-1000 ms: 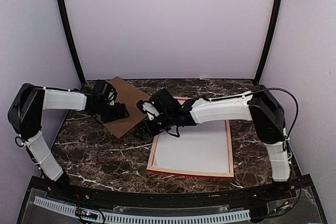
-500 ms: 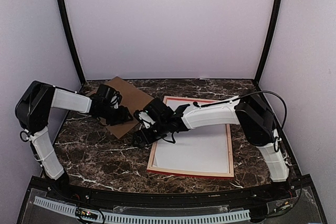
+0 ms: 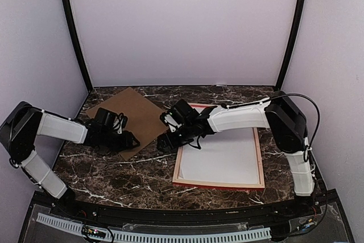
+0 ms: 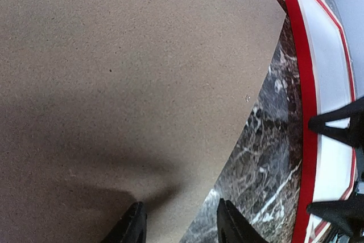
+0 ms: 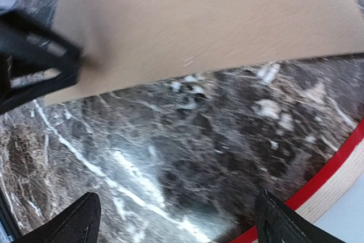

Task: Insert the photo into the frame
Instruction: Move the backboard to the center of the board, then pick up the backboard from the center of the board.

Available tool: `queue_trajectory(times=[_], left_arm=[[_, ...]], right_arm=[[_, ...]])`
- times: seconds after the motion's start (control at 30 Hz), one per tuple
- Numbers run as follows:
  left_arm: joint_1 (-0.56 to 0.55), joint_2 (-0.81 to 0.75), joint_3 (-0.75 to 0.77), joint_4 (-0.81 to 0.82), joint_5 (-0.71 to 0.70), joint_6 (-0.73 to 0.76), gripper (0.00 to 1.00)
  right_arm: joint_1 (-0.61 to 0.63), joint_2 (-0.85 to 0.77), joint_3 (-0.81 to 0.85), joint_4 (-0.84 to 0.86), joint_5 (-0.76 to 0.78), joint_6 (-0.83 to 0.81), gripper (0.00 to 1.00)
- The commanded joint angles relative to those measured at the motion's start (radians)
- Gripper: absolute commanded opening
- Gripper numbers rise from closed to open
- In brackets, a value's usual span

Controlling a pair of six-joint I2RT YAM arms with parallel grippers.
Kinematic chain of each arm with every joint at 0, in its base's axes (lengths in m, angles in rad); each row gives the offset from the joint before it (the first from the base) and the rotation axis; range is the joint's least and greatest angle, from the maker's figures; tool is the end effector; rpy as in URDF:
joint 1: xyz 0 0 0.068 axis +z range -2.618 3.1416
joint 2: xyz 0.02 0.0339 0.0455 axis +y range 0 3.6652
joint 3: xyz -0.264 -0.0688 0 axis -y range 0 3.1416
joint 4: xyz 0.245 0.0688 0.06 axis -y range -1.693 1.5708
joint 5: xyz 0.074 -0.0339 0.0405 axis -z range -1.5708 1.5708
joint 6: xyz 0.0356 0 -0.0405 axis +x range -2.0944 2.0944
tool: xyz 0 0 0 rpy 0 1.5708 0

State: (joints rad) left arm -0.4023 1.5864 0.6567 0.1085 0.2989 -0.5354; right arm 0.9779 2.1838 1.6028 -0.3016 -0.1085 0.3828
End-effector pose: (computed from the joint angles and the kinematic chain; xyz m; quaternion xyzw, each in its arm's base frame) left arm 0.2649 -0.1241 0.1379 -0.0068 0.9218 -0.2872 0.2603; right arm 0.2645 0.3995 0.1606 -0.2931 0.8933 0.2516 0.2297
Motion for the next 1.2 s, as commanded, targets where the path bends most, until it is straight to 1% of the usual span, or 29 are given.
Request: queue_trajectory(times=[0.0, 0.13, 0.17, 0.27, 0.3, 0.37, 0.43, 0.47, 0.5, 0.57, 0.63, 0.73, 0.8, 0.93, 0.97, 1.03, 1.07, 1.17], left_arm=[[-0.076, -0.056, -0.157, -0.174, -0.027, -0.074, 0.44], [-0.156, -0.165, -0.234, -0.217, -0.049, -0.156, 0.43], [-0.173, -0.215, -0.242, -0.229, -0.054, -0.166, 0.43], [-0.187, -0.333, -0.25, -0.315, -0.087, -0.187, 0.44], [-0.188, -0.398, -0.244, -0.334, -0.099, -0.186, 0.44], [-0.188, -0.483, -0.215, -0.398, -0.15, -0.175, 0.48], [-0.187, -0.545, -0.183, -0.455, -0.203, -0.158, 0.53], [-0.187, -0.569, -0.161, -0.469, -0.247, -0.148, 0.58], [-0.186, -0.575, -0.149, -0.492, -0.294, -0.142, 0.62], [-0.171, -0.574, -0.109, -0.516, -0.34, -0.123, 0.68], [-0.134, -0.555, -0.091, -0.524, -0.343, -0.1, 0.72], [-0.041, -0.527, -0.088, -0.502, -0.313, -0.075, 0.74], [0.002, -0.523, -0.1, -0.454, -0.306, -0.069, 0.77], [0.09, -0.489, -0.126, -0.411, -0.302, -0.062, 0.82], [0.107, -0.472, -0.13, -0.401, -0.282, -0.057, 0.83], [0.177, -0.444, -0.148, -0.366, -0.239, -0.057, 0.84], [0.192, -0.435, -0.159, -0.343, -0.21, -0.058, 0.84], [0.242, -0.397, -0.164, -0.318, -0.188, -0.065, 0.84]], right_arm=[[-0.035, -0.05, -0.049, -0.063, 0.078, 0.011, 0.95], [-0.059, -0.05, -0.046, -0.055, 0.092, -0.005, 0.96], [-0.064, -0.05, -0.042, -0.054, 0.098, -0.01, 0.96], [-0.072, -0.051, -0.032, -0.034, 0.103, -0.025, 0.96], [-0.074, -0.05, -0.025, -0.032, 0.104, -0.031, 0.96], [-0.076, -0.047, -0.011, -0.028, 0.138, -0.043, 0.96], [-0.076, -0.036, 0.011, -0.029, 0.139, -0.055, 0.96], [-0.077, -0.027, 0.023, -0.033, 0.136, -0.06, 0.96], [-0.078, -0.017, 0.037, -0.037, 0.129, -0.063, 0.96], [-0.078, 0.001, 0.057, -0.038, 0.113, -0.064, 0.96], [-0.079, 0.019, 0.07, -0.032, 0.091, -0.063, 0.96], [-0.081, 0.051, 0.096, -0.027, 0.055, -0.056, 0.96], [-0.081, 0.072, 0.118, -0.02, 0.033, -0.049, 0.96], [-0.08, 0.111, 0.154, -0.018, -0.01, -0.036, 0.95], [-0.081, 0.116, 0.155, -0.012, -0.02, -0.032, 0.95], [-0.081, 0.12, 0.147, 0.0, -0.041, -0.027, 0.95], [-0.081, 0.119, 0.138, 0.009, -0.051, -0.024, 0.94], [-0.08, 0.109, 0.107, 0.031, -0.072, -0.019, 0.93]])
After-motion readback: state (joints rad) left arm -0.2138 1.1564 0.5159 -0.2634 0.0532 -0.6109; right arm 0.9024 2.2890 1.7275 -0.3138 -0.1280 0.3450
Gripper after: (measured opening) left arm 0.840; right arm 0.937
